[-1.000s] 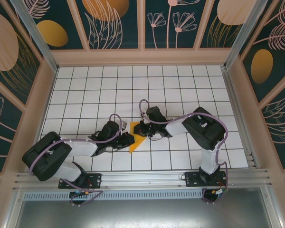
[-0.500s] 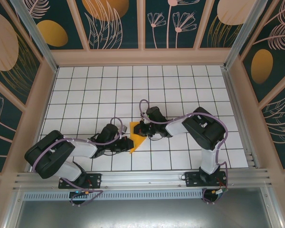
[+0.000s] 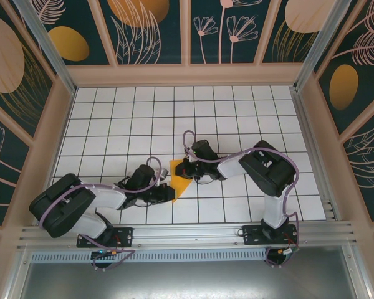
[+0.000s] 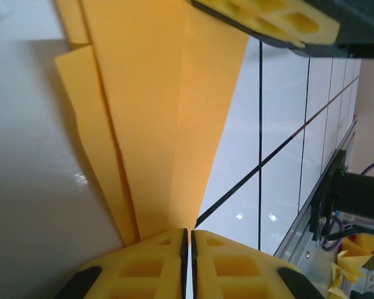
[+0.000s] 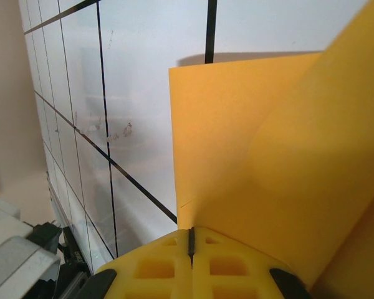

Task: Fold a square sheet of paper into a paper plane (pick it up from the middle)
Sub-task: Fourth fold the wing at the center of the table.

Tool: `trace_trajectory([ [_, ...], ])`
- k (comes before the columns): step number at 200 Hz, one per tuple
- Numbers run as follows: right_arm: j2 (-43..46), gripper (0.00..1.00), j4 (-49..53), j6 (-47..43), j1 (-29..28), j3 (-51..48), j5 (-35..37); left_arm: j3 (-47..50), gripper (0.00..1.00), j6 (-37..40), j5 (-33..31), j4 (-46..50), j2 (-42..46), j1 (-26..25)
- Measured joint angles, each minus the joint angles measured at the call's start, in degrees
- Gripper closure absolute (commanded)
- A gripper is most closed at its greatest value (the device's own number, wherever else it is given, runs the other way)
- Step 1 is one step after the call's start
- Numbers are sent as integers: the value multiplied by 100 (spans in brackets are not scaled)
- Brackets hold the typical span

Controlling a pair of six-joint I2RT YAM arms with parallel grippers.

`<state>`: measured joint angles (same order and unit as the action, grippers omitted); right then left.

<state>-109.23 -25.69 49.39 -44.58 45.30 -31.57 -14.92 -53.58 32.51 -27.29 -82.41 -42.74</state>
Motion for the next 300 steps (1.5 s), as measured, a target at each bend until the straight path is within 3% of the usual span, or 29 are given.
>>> trace_trajectory([
  [116, -7, 95, -2, 0, 0, 0, 0, -20, 94, 129, -341, -13, -4, -520],
  [179, 9, 96, -114, 214, -11, -63, 94, 184, 93, 142, -323, 1449, 1082, -774],
  [231, 258, 96, -706, 1196, -205, -533, 1008, 4, 92, -173, -1488, 2498, 2594, -737],
  [300, 369, 97, -782, 2312, -695, -603, 2352, -146, 91, -778, -2127, 1928, 2542, -225],
])
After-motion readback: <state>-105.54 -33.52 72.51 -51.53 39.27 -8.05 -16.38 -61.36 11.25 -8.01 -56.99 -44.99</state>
